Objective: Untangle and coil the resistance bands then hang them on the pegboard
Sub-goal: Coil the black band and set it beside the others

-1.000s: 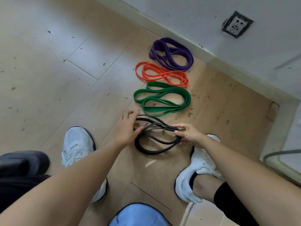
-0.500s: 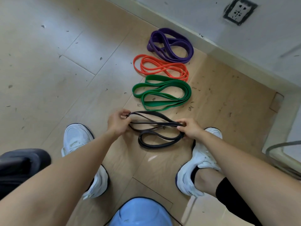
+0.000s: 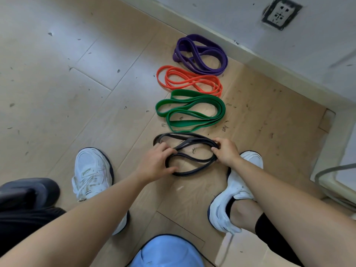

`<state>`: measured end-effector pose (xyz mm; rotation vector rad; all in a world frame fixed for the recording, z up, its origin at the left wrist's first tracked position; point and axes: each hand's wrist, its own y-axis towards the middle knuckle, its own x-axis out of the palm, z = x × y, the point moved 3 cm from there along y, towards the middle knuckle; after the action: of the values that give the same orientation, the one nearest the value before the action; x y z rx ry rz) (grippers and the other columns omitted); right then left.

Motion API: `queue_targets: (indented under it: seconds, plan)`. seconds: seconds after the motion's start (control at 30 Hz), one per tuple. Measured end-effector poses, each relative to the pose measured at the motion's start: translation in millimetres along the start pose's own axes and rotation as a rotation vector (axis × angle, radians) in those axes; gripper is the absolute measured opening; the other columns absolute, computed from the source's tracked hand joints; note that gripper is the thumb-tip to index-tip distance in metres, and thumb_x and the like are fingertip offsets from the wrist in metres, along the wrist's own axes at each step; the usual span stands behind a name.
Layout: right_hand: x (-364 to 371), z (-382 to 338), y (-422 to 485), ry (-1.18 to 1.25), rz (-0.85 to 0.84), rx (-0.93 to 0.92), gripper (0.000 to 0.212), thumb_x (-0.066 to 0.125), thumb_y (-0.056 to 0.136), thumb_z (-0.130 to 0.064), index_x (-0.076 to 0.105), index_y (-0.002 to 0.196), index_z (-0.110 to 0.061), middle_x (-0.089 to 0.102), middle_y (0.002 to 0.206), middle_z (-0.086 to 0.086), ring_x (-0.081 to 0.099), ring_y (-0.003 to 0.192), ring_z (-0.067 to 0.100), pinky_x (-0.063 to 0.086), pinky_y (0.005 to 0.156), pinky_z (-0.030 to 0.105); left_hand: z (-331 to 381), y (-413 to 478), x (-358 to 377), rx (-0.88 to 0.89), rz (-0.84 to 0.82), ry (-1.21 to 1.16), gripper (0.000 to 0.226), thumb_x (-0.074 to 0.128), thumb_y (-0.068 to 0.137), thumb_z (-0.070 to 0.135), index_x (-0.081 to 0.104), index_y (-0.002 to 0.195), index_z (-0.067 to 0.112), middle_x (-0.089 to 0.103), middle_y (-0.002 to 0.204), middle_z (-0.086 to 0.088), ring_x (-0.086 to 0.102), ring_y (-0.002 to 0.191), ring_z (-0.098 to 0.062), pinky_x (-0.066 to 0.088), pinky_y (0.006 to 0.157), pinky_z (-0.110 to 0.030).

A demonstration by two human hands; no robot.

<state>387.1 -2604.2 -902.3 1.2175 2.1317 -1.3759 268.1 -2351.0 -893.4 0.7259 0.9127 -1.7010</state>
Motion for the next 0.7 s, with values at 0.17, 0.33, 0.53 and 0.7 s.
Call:
queue_targets:
  seconds: [0.17, 0.33, 0.53, 0.7]
  plan:
    - [-1.1, 2.2, 2.1, -0.080, 0.010, -0.006, 0.031, 0.071, 0.092, -0.016, 0.070, 0.122, -0.021, 0.065, 0.093, 0.000, 0.059, 0.088, 0.020, 0.043, 0.075, 0.027, 0.7, -10.1, 29.2, 0.064, -0.103, 0.144, 0.057, 0.089, 0.063, 0.037, 0.067, 0.111, 0.014, 0.058, 0.120, -0.008, 0.058, 0.098, -0.030, 0.059, 0.075, -0.039]
    - [2.6, 2.8, 7.9, 0.025, 0.048, 0.048, 0.029, 0.070, 0.090, -0.012, 0.071, 0.118, -0.020, 0.065, 0.084, -0.004, 0.067, 0.085, 0.025, 0.059, 0.079, 0.038, -1.2, -14.0, 18.2, 0.049, -0.054, 0.274, 0.035, 0.091, 0.064, 0.043, 0.075, 0.082, 0.017, 0.061, 0.105, -0.007, 0.061, 0.088, -0.028, 0.045, 0.055, -0.028]
    - [-7.0, 4.1, 23.4, 0.380, 0.166, 0.244, 0.029, 0.067, 0.092, 0.000, 0.067, 0.120, -0.007, 0.055, 0.086, -0.005, 0.065, 0.067, 0.018, 0.060, 0.056, 0.026, -16.0, -7.7, 16.0, -0.020, -0.078, 0.272, 0.030, 0.079, 0.083, 0.043, 0.072, 0.094, 0.016, 0.059, 0.114, -0.009, 0.059, 0.096, -0.030, 0.052, 0.067, -0.037]
    - [-8.9, 4.0, 30.7, 0.575, 0.236, 0.299, 0.028, 0.070, 0.091, 0.001, 0.066, 0.118, -0.004, 0.059, 0.089, 0.003, 0.066, 0.081, 0.023, 0.060, 0.053, 0.025, -28.5, 13.2, -1.0, -0.121, 0.048, 0.392, 0.024, 0.079, 0.084, 0.040, 0.073, 0.089, 0.018, 0.065, 0.110, -0.008, 0.064, 0.088, -0.032, 0.049, 0.065, -0.037]
